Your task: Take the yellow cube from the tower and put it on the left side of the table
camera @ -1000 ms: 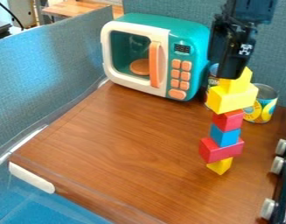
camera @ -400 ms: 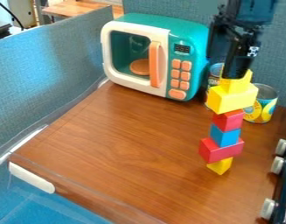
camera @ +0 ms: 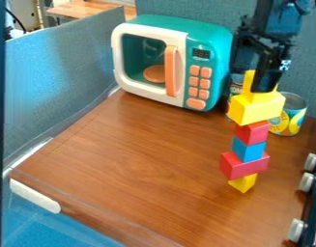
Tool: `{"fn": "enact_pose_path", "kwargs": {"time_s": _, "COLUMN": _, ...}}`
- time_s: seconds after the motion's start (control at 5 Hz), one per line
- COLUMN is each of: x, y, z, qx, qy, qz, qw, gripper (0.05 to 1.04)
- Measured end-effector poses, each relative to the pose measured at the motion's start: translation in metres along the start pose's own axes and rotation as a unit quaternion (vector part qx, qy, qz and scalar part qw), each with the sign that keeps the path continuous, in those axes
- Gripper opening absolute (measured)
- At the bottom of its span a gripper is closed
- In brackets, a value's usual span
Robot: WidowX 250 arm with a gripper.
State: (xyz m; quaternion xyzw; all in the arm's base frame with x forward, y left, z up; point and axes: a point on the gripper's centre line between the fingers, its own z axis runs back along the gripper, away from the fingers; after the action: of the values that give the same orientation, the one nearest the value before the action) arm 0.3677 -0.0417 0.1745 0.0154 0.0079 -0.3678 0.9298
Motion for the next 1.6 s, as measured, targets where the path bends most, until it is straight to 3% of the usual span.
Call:
{"fn": "enact_pose_path", "kwargs": {"time_s": 0.2, "x": 0.004, "y": -0.001, "z": -0.004, "qx": -0.005, "qy": -0.005, "qz": 0.019, "qw": 0.9998, "gripper": 0.946}}
{"fn": "enact_pose_path", "kwargs": {"time_s": 0.4, "x": 0.007, "y": -0.002, "z": -0.004, "qx": -0.007, "qy": -0.002, "qz": 0.018, "qw": 0.9998, "gripper": 0.661}}
{"fn": "enact_pose_path", "kwargs": {"time_s": 0.6, "x": 0.008, "y": -0.004, "z": -0.005, "qx": -0.010, "qy": -0.005, "qz": 0.021, "qw": 0.9997, "gripper": 0.579}}
{"fn": "enact_pose_path", "kwargs": {"time_s": 0.8, "x": 0.005, "y": -0.006, "z": -0.004, "qx": -0.011, "qy": -0.007, "qz": 0.025, "qw": 0.9996, "gripper": 0.579}}
{"fn": "enact_pose_path", "kwargs": {"time_s": 1.2, "x": -0.037, "y": 0.014, "z": 0.038, "qx": 0.019, "qy": -0.047, "qz": 0.116, "qw": 0.9920, "gripper": 0.579}}
{"fn": "enact_pose_path", "kwargs": {"time_s": 1.4, "x": -0.054, "y": 0.023, "z": 0.035, "qx": 0.014, "qy": -0.035, "qz": 0.169, "qw": 0.9849, "gripper": 0.579}}
{"fn": "enact_pose_path", "kwargs": {"time_s": 1.6, "x": -0.084, "y": 0.042, "z": 0.007, "qx": 0.027, "qy": -0.001, "qz": 0.258, "qw": 0.9657, "gripper": 0.579}}
